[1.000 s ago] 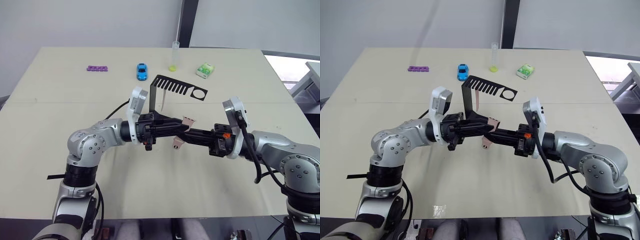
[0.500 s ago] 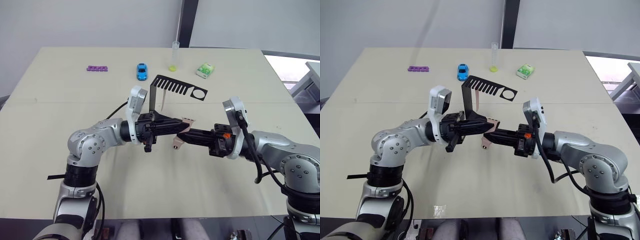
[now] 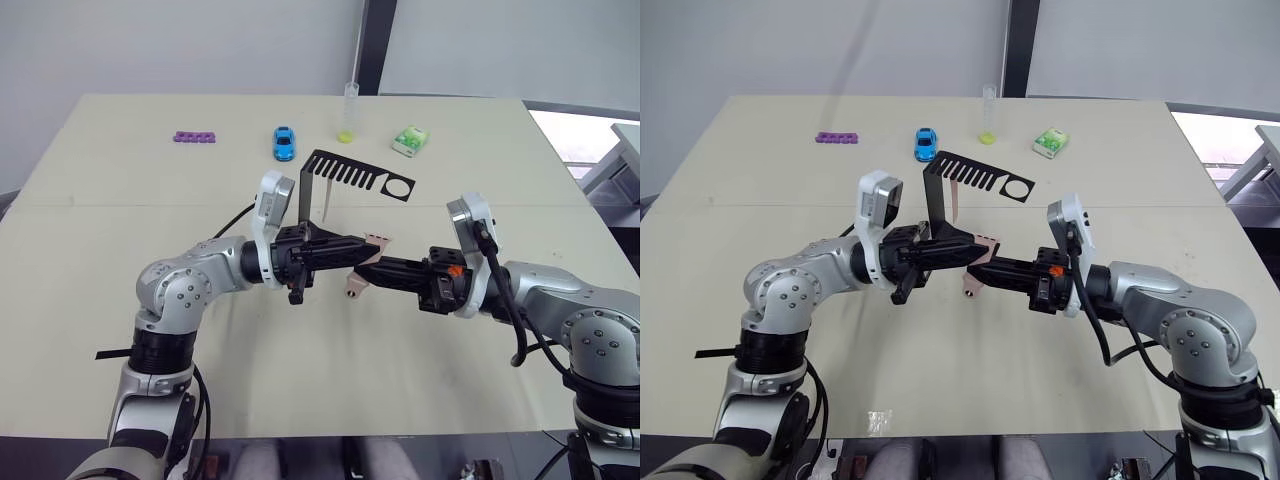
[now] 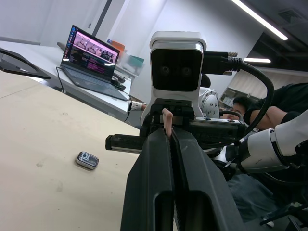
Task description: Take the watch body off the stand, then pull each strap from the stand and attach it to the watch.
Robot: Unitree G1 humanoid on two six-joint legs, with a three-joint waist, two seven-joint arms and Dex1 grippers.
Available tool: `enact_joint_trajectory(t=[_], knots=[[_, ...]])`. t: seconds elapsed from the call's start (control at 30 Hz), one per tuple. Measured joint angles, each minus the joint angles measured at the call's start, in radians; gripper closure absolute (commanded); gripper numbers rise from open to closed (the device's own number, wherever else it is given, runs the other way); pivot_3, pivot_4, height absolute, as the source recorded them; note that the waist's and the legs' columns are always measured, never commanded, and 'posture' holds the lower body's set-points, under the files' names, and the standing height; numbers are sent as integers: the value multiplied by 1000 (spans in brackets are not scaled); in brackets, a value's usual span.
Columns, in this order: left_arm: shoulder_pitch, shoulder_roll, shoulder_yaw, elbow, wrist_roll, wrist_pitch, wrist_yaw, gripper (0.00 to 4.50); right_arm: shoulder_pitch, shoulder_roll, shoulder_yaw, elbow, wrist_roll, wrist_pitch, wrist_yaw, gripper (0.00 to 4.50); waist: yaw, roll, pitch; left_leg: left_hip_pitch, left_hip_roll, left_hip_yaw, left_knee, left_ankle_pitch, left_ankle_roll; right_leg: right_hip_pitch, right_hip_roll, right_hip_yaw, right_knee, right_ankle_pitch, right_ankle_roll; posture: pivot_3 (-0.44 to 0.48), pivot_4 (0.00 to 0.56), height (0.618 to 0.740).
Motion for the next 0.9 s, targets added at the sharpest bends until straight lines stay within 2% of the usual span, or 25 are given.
enact_joint_trajectory(t=[0.1,0.23,0.63,0.67,0.7,0.9], knots=[[0,-1,1,1,-13,10,-1,3650,0,-1,0,0,3,0,-4,4500,0,0,0,0,0,0,0,0,0,0,0,0,0,0,0,0,150,740],[0,-9,5,1,-53,19,-7,1775,0,-1,-2,0,4,0,-13,4500,0,0,0,0,0,0,0,0,0,0,0,0,0,0,0,0,150,740],[8,-9,6,30,-67,13,-5,1775,0,-5,-6,0,14,0,-22,4500,0,0,0,0,0,0,0,0,0,0,0,0,-1,0,0,0,150,740],[9,-10,6,30,-67,11,-5,2280,0,-5,-6,0,14,0,-22,4500,0,0,0,0,0,0,0,0,0,0,0,0,-1,0,0,0,150,740],[9,-11,6,31,-67,10,-5,2391,0,-5,-6,0,15,0,-22,4500,0,0,0,0,0,0,0,0,0,0,0,0,-1,0,0,0,150,740],[9,-12,-4,31,-64,5,-5,2391,0,-5,-6,0,22,0,-23,4500,0,0,0,0,0,0,0,0,0,0,0,0,-1,0,0,0,150,740]])
